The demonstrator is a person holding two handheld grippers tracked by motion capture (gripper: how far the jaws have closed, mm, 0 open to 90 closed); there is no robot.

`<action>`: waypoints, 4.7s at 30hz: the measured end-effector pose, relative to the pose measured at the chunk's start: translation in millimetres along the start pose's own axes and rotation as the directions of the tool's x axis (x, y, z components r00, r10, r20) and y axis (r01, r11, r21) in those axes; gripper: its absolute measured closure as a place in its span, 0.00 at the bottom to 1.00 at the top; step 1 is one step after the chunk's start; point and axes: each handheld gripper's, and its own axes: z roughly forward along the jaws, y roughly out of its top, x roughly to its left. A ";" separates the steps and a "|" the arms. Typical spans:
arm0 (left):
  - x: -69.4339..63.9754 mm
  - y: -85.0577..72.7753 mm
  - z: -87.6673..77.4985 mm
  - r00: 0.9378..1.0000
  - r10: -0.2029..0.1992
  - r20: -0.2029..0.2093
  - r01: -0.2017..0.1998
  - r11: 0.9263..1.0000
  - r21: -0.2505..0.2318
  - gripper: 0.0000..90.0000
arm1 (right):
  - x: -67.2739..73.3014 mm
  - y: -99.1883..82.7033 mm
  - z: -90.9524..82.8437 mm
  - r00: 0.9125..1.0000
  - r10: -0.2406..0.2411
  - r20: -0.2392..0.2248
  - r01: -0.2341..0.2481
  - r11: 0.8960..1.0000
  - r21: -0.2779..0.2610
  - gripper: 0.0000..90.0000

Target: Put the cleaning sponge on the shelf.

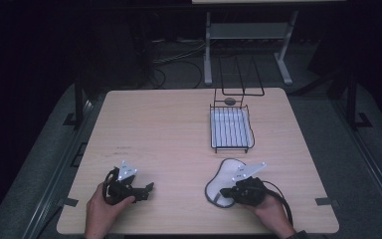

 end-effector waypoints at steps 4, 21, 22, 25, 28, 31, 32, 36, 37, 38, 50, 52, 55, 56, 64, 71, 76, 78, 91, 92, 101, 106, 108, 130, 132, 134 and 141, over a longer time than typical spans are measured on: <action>0.0 0.0 0.0 1.000 0.000 0.000 0.000 1.000 0.000 0.14 | 0.1 -1.0 -0.8 1.000 0.003 0.005 -0.003 1.000 0.003 1.00; 0.0 0.0 0.0 1.000 0.000 0.000 0.000 1.000 0.000 0.14 | -8.1 -20.9 -22.3 0.998 0.052 0.044 -0.052 0.999 0.002 1.00; 0.0 0.0 0.0 1.000 0.001 -0.001 -0.001 1.000 0.001 0.14 | -8.7 -22.1 -23.7 0.998 0.053 0.045 -0.053 0.999 0.002 1.00; 0.0 0.0 0.0 1.000 0.000 0.000 0.000 1.000 0.000 0.14 | -9.9 -24.6 -26.5 0.997 0.062 0.050 -0.062 0.998 0.002 1.00; 0.0 0.0 -0.1 1.000 0.001 -0.001 -0.001 1.000 0.001 0.14 | -10.6 -29.8 -31.7 0.996 0.073 0.059 -0.073 0.997 0.002 1.00; 0.0 0.0 -0.1 1.000 0.001 -0.001 -0.001 1.000 0.001 0.14 | -12.2 -34.3 -36.9 0.994 0.082 0.068 -0.082 0.997 0.003 1.00; 0.1 0.0 -0.1 1.000 0.001 0.000 -0.001 1.000 0.001 0.14 | -13.3 -35.9 -38.4 0.994 0.085 0.070 -0.085 0.996 0.001 1.00; 0.0 0.0 -0.1 1.000 0.000 -0.001 0.000 1.000 0.000 0.14 | -18.7 -42.1 -45.1 0.991 0.108 0.082 -0.108 0.994 -0.007 1.00; 0.0 0.0 -0.1 1.000 0.001 0.000 -0.001 1.000 0.000 0.14 | -19.9 -43.6 -46.8 0.990 0.115 0.085 -0.115 0.993 -0.007 1.00; 0.0 0.0 -0.1 1.000 0.001 0.000 -0.001 1.000 0.001 0.14 | -21.1 -45.1 -48.3 0.989 0.118 0.089 -0.118 0.993 -0.010 1.00; 0.0 0.0 -0.1 1.000 0.001 -0.001 -0.001 1.000 0.001 0.14 | -35.3 -58.9 -66.2 0.976 0.164 0.143 -0.163 0.986 -0.018 1.00; 0.0 0.0 -0.1 1.000 0.001 0.000 -0.001 1.000 0.000 0.14 | -41.2 -61.8 -70.5 0.972 0.172 0.160 -0.171 0.985 -0.021 1.00; 0.1 0.0 -0.1 1.000 0.001 0.000 -0.001 1.000 0.001 0.14 | -47.4 -65.0 -74.3 0.967 0.190 0.170 -0.188 0.982 -0.029 1.00; 0.1 0.0 -0.1 1.000 0.001 0.000 -0.001 1.000 0.001 0.14 | -47.4 -65.0 -74.3 0.967 0.190 0.170 -0.188 0.982 -0.029 1.00; 0.0 0.0 0.0 1.000 0.000 0.000 0.000 1.000 0.000 0.14 | -59.3 -71.9 -84.0 0.956 0.228 0.183 -0.222 0.974 -0.053 1.00; 0.0 0.0 -0.1 1.000 0.000 0.000 0.000 1.000 0.000 0.14 | -60.6 -68.2 -91.3 0.949 0.246 0.196 -0.232 0.968 -0.092 0.84; 0.0 0.0 0.0 1.000 0.000 -0.001 0.000 1.000 0.000 0.14 | -61.3 -60.5 -91.0 0.943 0.264 0.205 -0.243 0.962 -0.122 0.48; 0.1 0.0 0.0 1.000 0.001 0.000 -0.001 1.000 0.000 0.14 | -61.6 -59.2 -89.8 0.943 0.262 0.205 -0.241 0.963 -0.120 0.42; 0.0 0.0 0.0 1.000 0.000 0.000 0.000 1.000 0.000 0.14 | -70.7 -43.9 -65.0 0.957 0.229 0.178 -0.210 0.971 -0.117 0.13; 0.0 0.0 -0.1 1.000 0.000 0.000 0.000 1.000 0.001 0.14 | -71.2 -41.7 -60.2 0.958 0.229 0.173 -0.213 0.971 -0.107 0.12; 0.0 0.0 0.0 1.000 0.000 0.000 0.000 1.000 0.000 0.14 | -70.2 -39.1 -42.0 0.968 0.195 0.160 -0.187 0.980 -0.061 0.10; 0.0 0.0 -0.1 1.000 0.000 0.000 0.000 1.000 0.001 0.14 | -68.0 -40.1 -35.8 0.969 0.175 0.173 -0.174 0.984 -0.026 0.10; 0.0 0.0 -0.1 1.000 0.000 0.000 0.000 1.000 0.000 0.14 | -67.2 -40.3 -33.8 0.971 0.166 0.174 -0.167 0.986 -0.011 0.10; 0.0 0.0 -0.1 1.000 0.001 -0.001 -0.001 1.000 0.001 0.14 | -62.0 -38.8 -31.2 0.976 0.119 0.184 -0.126 0.992 0.028 0.19; 0.0 0.0 -0.1 1.000 0.000 -0.001 0.000 1.000 0.000 0.14 | -62.1 -38.7 -31.6 0.976 0.120 0.181 -0.128 0.991 0.029 0.20; 0.0 0.0 -0.1 1.000 0.001 0.000 -0.001 1.000 0.001 0.14 | -62.1 -38.5 -32.2 0.975 0.127 0.180 -0.134 0.990 0.030 0.21; 0.0 0.0 -0.1 1.000 0.001 -0.001 -0.001 1.000 0.001 0.14 | -61.0 -37.2 -34.2 0.975 0.117 0.190 -0.126 0.991 0.035 0.24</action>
